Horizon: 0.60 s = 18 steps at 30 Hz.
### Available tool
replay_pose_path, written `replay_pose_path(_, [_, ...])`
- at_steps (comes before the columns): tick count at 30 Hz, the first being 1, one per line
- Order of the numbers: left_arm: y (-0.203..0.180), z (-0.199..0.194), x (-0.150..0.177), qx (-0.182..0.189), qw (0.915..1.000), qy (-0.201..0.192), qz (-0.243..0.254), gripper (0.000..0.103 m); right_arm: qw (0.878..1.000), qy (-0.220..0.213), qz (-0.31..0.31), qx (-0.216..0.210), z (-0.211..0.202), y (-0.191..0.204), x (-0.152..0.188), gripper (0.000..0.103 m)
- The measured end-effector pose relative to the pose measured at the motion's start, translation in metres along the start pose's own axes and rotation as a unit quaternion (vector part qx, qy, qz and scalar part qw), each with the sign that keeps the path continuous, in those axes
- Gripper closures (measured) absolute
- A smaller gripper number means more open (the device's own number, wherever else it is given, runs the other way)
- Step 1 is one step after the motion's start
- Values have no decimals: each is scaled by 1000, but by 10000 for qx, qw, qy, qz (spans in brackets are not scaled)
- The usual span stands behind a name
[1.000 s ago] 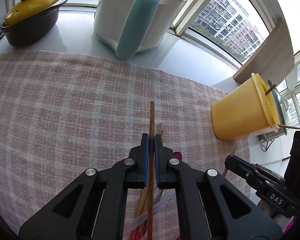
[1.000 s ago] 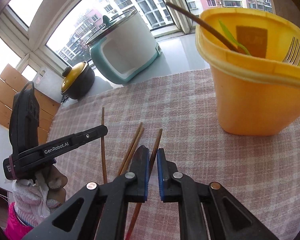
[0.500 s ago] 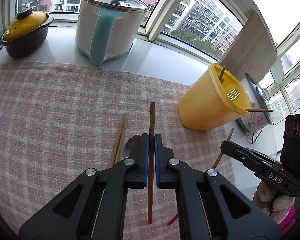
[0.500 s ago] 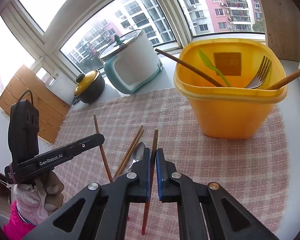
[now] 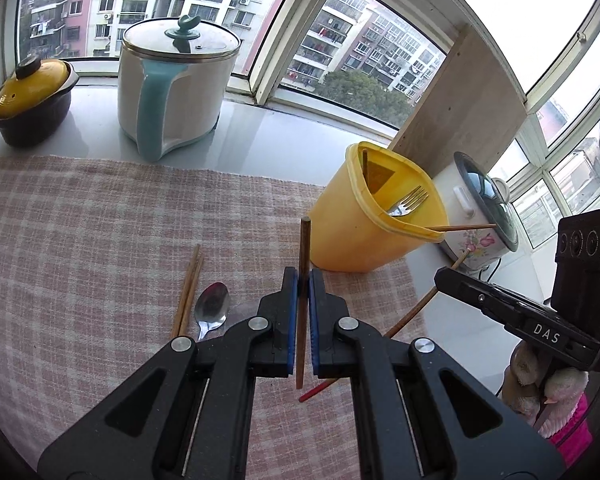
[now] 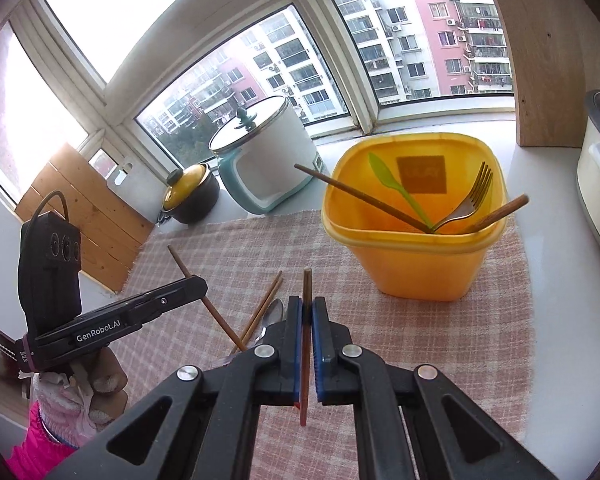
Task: Organize utensils
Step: 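Lift both chopsticks upright and carry them over the yellow container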
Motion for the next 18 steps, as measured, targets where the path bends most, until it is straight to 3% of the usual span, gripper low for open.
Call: replay_pose_path(18, [-45,-33,-52,96,9986,-378,350,100,9995,-277,-142,-72,-53,-9,-45,101])
Point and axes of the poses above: each gripper's, at about its wrist camera, not at the fingertips, and z roughly the way its jaws point, y to its left, x to its underside, the point moved 9 cm from there along z, roughly the way its jaws point, and after that the axes turned 6 degrees about z, right-handed, at the moved point
